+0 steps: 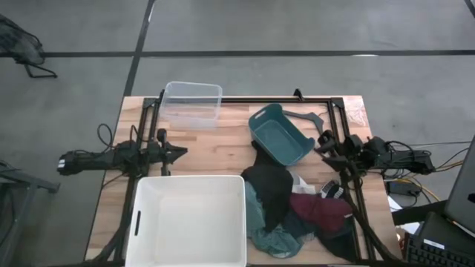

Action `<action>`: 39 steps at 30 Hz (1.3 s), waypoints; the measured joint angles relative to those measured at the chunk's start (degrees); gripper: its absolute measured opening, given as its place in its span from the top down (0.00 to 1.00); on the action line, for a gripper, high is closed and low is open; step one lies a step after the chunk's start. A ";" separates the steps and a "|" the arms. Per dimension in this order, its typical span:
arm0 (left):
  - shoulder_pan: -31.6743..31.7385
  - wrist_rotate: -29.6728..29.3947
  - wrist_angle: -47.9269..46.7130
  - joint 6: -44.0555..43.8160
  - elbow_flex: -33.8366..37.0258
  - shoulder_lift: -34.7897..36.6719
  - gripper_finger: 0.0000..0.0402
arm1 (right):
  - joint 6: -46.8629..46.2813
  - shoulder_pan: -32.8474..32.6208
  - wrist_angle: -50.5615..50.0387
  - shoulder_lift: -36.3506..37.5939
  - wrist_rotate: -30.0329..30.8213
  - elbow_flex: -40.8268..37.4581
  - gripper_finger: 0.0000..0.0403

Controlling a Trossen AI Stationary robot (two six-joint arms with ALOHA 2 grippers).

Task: Pick & Place Cloths
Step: Put the red boxers into the blue bin

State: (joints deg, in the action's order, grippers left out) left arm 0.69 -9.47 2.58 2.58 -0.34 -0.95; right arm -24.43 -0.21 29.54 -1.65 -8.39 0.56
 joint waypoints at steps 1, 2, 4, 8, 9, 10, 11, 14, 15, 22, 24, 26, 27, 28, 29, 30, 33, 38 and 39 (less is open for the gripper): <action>-0.01 0.02 -0.01 0.01 0.00 -0.02 0.91 | -0.73 -0.01 -0.60 -0.31 1.55 0.00 0.56; -0.01 0.01 0.01 0.00 0.00 -0.01 0.91 | -1.26 -0.02 -1.12 -0.93 3.43 0.00 0.56; 0.00 0.00 0.01 -0.01 0.00 -0.02 0.91 | -1.35 0.00 -1.78 -2.74 7.35 0.00 0.58; 0.00 0.02 0.01 0.01 0.00 0.00 0.91 | -2.85 -0.02 -1.48 -7.87 12.62 0.00 0.61; 0.00 0.00 0.00 0.01 0.00 -0.01 0.91 | -3.46 -0.02 -1.34 -9.18 13.48 0.00 0.61; 0.00 0.00 0.01 0.01 0.00 0.00 0.91 | -4.20 -0.02 -1.10 -10.47 14.37 -0.02 0.62; -0.02 0.01 0.01 -0.01 0.00 0.00 0.91 | -5.38 -0.02 -0.59 -11.59 15.03 -0.02 0.62; 0.00 0.00 0.01 0.01 0.00 -0.02 0.91 | -7.98 -0.02 2.48 -15.03 14.43 -0.04 0.65; 0.00 0.00 0.01 -0.01 0.00 0.00 0.91 | -8.28 -0.02 3.76 -16.06 13.40 -0.03 0.66; -0.01 0.01 -0.01 0.01 0.00 -0.02 0.91 | -7.45 -0.86 5.74 -23.11 7.27 5.14 0.79; 0.00 0.01 0.01 0.01 0.00 -0.02 0.91 | -5.91 -2.03 4.25 -25.55 5.70 7.61 0.87; 0.00 0.02 -0.01 0.01 0.00 0.00 0.91 | -4.24 -3.27 0.14 -27.63 4.88 10.92 0.95; -0.02 0.02 -0.01 0.01 0.00 0.00 0.91 | -4.08 -3.80 -3.18 -28.31 4.87 12.88 0.96; 0.00 0.00 -0.01 0.01 0.00 -0.02 0.91 | -4.24 -4.18 -7.16 -28.94 4.86 15.23 0.96; 0.00 0.01 -0.01 0.01 0.00 -0.02 0.91 | -4.41 -4.50 -11.94 -29.45 4.86 18.00 0.97; 0.00 0.01 -0.01 0.00 0.00 0.00 0.91 | -4.59 -4.83 -17.36 -29.80 4.86 20.76 0.97; 0.00 0.02 0.01 0.01 0.00 0.00 0.91 | -6.51 -6.42 -33.68 -31.80 4.90 29.31 0.98; 0.00 0.00 -0.01 0.00 0.00 -0.02 0.91 | -13.17 -10.90 -53.17 -37.58 5.36 41.25 0.98; 0.00 0.02 -0.01 0.00 0.00 -0.02 0.91 | -15.08 -11.80 -55.94 -39.07 5.41 43.14 0.98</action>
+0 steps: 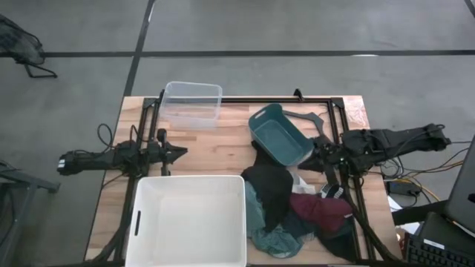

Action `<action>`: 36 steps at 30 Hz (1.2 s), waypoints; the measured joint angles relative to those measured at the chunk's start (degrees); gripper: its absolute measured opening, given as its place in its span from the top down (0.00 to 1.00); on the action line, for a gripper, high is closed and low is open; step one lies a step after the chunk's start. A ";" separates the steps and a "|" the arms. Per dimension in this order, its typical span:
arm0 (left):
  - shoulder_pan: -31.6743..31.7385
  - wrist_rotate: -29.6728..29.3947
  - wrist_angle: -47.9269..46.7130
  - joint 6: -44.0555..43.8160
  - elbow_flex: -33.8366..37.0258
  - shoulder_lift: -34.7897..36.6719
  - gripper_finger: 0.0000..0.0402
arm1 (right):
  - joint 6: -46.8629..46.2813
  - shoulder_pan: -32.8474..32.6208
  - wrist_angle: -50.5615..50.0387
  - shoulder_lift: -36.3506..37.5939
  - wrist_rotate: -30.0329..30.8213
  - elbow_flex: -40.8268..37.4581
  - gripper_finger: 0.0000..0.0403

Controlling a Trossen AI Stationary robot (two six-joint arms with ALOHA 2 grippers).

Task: Pick & Place Cloths
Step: Put the red boxers into the blue bin

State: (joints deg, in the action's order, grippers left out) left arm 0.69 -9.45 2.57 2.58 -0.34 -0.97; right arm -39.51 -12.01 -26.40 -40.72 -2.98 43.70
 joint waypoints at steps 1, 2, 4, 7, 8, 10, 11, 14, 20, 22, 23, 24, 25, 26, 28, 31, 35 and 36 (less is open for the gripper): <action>0.00 -0.01 0.00 0.00 0.00 0.00 0.91 | -2.65 -0.75 -2.46 -1.43 -0.06 1.60 0.98; -0.01 -0.01 0.00 0.01 0.00 0.00 0.91 | -5.95 -1.39 -5.01 -2.90 -0.46 3.12 0.98; 0.00 0.00 0.00 -0.01 0.00 0.00 0.91 | -11.27 -2.54 -9.97 -6.17 -1.24 5.92 0.98; -0.01 -0.01 0.00 0.00 0.00 0.00 0.91 | -16.58 -5.25 -16.15 -11.21 -1.83 9.34 0.98; -0.02 -0.02 0.00 0.00 0.00 0.00 0.91 | -17.94 -6.10 -17.89 -12.87 -2.02 10.38 0.98; -0.01 0.00 0.00 0.01 0.00 0.00 0.91 | -20.98 -7.31 -21.94 -16.72 -2.25 12.78 0.98; 0.00 -0.02 0.00 0.01 0.00 0.00 0.91 | -22.67 -7.99 -24.15 -18.75 -2.39 14.01 0.98; 0.00 0.00 0.00 0.01 0.00 0.00 0.91 | -23.70 -10.69 -27.37 -25.28 -4.59 18.19 0.98; 0.00 -0.02 0.00 0.00 0.00 0.00 0.91 | -21.27 -14.38 -33.51 -37.31 -5.72 26.96 0.96; -0.02 -0.02 0.00 -0.01 0.00 0.00 0.91 | -19.14 -14.84 -37.06 -40.90 -5.59 29.65 0.93; 0.00 -0.01 0.00 0.01 0.00 0.00 0.91 | -17.99 -14.98 -38.74 -42.55 -5.40 30.88 0.91; 0.00 -0.01 0.00 0.00 0.00 0.00 0.91 | -17.22 -15.06 -40.28 -44.14 -5.10 31.96 0.89; 0.00 -0.02 0.00 0.01 0.00 0.00 0.91 | -16.65 -15.12 -41.83 -45.62 -4.74 32.91 0.87; 0.00 0.00 0.00 -0.01 0.00 0.00 0.91 | -15.92 -15.12 -43.34 -46.91 -4.65 33.80 0.84; 0.00 -0.02 0.00 0.01 0.00 0.00 0.91 | -15.36 -15.01 -46.00 -49.47 -4.51 35.11 0.78; 0.00 -0.01 0.00 0.00 0.00 0.00 0.91 | -13.32 -14.92 -48.42 -52.79 -4.52 35.81 0.67; 0.00 -0.01 0.00 0.01 0.00 0.00 0.91 | -9.82 -15.10 -48.37 -55.65 -6.68 35.76 0.55; 0.00 -0.02 0.00 0.01 0.00 0.00 0.91 | -9.16 -15.09 -48.25 -56.33 -7.47 35.74 0.53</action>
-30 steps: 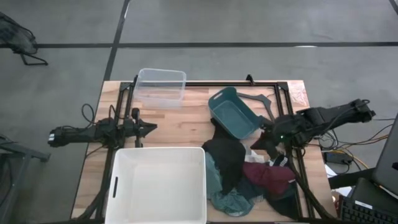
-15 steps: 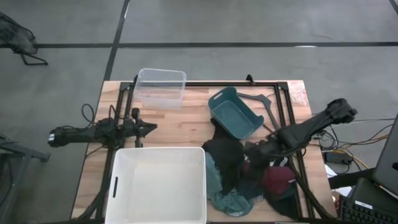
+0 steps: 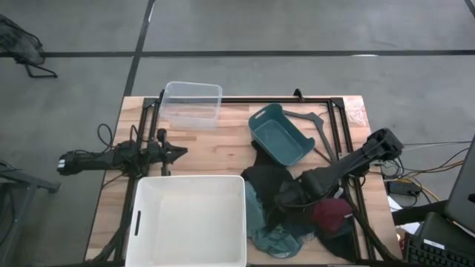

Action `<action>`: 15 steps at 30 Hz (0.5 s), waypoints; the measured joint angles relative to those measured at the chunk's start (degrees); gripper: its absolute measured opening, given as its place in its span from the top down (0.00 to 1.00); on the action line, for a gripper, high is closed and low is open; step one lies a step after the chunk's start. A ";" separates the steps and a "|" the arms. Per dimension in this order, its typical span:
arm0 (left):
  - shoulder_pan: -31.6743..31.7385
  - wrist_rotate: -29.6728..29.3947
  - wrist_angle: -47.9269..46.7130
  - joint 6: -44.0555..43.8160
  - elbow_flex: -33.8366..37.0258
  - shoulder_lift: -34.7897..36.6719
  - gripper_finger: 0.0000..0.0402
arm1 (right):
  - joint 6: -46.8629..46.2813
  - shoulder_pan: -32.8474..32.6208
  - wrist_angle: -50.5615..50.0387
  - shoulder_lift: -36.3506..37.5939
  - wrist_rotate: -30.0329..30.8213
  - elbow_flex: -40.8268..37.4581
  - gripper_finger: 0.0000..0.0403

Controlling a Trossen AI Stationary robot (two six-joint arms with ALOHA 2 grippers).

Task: Pick & Place Cloths
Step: Put the red boxers into the blue bin

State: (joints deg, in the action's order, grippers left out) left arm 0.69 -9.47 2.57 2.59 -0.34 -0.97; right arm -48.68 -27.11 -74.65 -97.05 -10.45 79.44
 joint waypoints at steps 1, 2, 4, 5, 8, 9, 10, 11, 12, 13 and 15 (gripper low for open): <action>0.00 0.01 0.00 0.00 0.00 0.00 0.91 | 0.40 0.04 0.11 -0.61 -0.31 -0.01 0.51; 0.00 0.00 0.00 -0.02 0.00 0.00 0.91 | 0.69 0.06 0.22 -1.12 -0.33 -0.07 0.49; -0.02 0.01 0.00 -0.02 0.00 0.00 0.91 | 1.47 -0.20 0.28 -1.53 -0.31 -0.10 0.47; -0.01 0.00 0.00 0.00 0.00 0.00 0.91 | 1.72 -0.37 0.44 -1.70 -0.20 -0.12 0.46; 0.00 0.00 0.00 0.00 0.00 0.00 0.91 | 2.21 -1.06 1.12 -2.45 0.47 -0.33 0.44; 0.00 0.00 0.00 0.00 0.00 0.00 0.91 | 2.41 -1.25 1.16 -2.74 1.17 -0.36 0.43; 0.00 0.00 0.00 0.00 0.00 0.00 0.91 | 2.56 -1.54 1.37 -2.95 2.03 -0.42 0.43; 0.00 0.00 0.00 0.00 0.00 0.00 0.91 | 2.75 -1.77 1.59 -3.10 2.88 -0.42 0.42; 0.00 0.00 0.00 0.00 0.00 0.00 0.91 | 2.98 -2.00 1.70 -3.22 3.69 -0.43 0.42; 0.00 0.01 0.00 -0.02 0.00 0.00 0.91 | 3.26 -2.28 1.77 -3.46 4.46 -0.48 0.43; 0.00 0.01 0.00 -0.01 0.00 0.00 0.91 | 3.73 -2.42 2.09 -4.17 5.31 -0.50 0.44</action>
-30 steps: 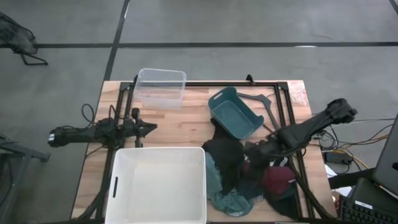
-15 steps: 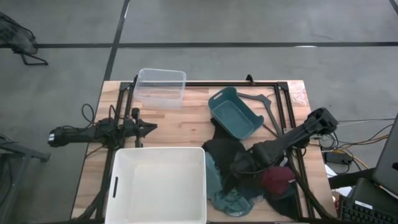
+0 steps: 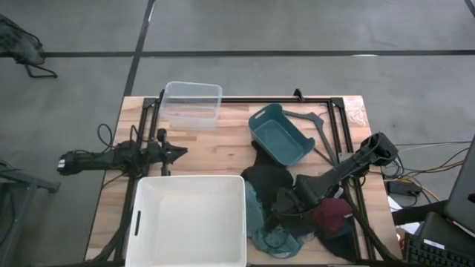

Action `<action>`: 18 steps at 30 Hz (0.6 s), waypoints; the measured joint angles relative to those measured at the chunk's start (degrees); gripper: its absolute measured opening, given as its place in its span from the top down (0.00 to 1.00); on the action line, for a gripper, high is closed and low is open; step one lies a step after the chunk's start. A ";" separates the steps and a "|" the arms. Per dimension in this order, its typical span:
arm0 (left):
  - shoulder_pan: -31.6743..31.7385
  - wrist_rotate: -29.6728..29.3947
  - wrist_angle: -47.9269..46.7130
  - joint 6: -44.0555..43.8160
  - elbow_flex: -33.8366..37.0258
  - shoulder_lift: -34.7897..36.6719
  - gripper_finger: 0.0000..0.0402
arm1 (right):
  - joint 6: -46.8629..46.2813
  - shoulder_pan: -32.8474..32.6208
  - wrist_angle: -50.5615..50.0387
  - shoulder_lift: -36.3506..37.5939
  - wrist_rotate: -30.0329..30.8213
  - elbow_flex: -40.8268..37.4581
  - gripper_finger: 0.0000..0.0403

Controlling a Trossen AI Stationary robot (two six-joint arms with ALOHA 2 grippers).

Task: Pick & Place Cloths
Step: Put the red boxers into the blue bin

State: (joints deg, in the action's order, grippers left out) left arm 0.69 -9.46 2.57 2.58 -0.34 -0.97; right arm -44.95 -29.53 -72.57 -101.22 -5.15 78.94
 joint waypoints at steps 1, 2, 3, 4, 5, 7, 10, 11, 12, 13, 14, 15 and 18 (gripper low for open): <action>-0.01 -0.01 0.00 0.01 0.00 0.00 0.91 | 0.19 -0.18 0.00 -0.23 0.51 -0.06 0.45; -0.01 0.00 0.00 -0.01 0.00 0.00 0.91 | 0.23 -0.25 -0.04 -0.48 0.67 -0.11 0.47; 0.00 -0.01 0.00 0.01 0.00 0.00 0.91 | 0.35 -0.25 -0.07 -0.74 0.68 -0.11 0.49; -0.01 0.01 0.00 -0.01 0.00 0.00 0.91 | 0.56 -0.26 -0.06 -0.91 0.68 -0.11 0.51; 0.00 0.00 0.00 0.01 0.00 0.00 0.91 | 0.96 -0.41 -0.07 -1.04 0.68 -0.12 0.53; -0.02 -0.01 0.00 0.01 0.00 -0.02 0.91 | 1.73 -0.58 0.01 -1.28 0.87 -0.13 0.59; 0.00 -0.01 0.00 -0.01 0.00 -0.02 0.91 | 1.90 -0.60 0.04 -1.28 0.84 -0.13 0.72; -0.02 0.00 0.00 0.00 0.00 -0.02 0.91 | 1.90 -0.60 0.05 -1.28 0.84 -0.13 0.77; 0.00 -0.01 0.00 0.01 0.00 -0.02 0.91 | 1.91 -0.60 0.04 -1.28 0.83 -0.12 0.82; -0.01 -0.01 0.00 0.01 0.00 -0.02 0.91 | 2.03 -0.60 0.01 -1.28 0.83 -0.10 0.87; -0.01 -0.01 0.00 0.01 0.00 -0.02 0.91 | 2.25 -0.58 -0.02 -1.28 0.83 -0.06 0.93; -0.02 0.00 0.00 -0.01 0.00 -0.02 0.91 | 2.54 -0.58 -0.08 -1.28 0.83 0.00 0.95; 0.00 0.01 0.00 0.01 0.00 -0.02 0.91 | 2.73 -0.58 -0.78 -1.17 0.41 0.36 0.97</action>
State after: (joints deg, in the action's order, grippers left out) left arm 0.69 -9.46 2.57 2.59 -0.34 -0.99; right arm -42.22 -30.11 -73.35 -102.39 -4.73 79.29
